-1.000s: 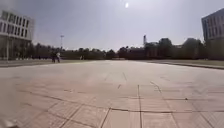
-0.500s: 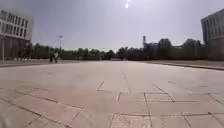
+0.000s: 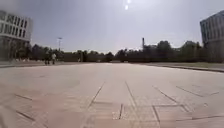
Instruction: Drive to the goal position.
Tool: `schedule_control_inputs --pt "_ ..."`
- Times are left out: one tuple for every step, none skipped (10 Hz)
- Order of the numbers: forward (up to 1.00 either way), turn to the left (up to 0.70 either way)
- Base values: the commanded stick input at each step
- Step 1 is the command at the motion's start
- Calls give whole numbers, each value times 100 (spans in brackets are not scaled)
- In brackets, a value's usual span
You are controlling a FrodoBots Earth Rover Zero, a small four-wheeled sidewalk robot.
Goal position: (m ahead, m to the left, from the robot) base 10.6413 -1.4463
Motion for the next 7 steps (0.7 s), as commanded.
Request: schedule_control_inputs --pt "100 1" --pt "100 9" --pt "100 17" --pt "100 40" --pt "100 37" --pt "100 0" --pt "100 0"
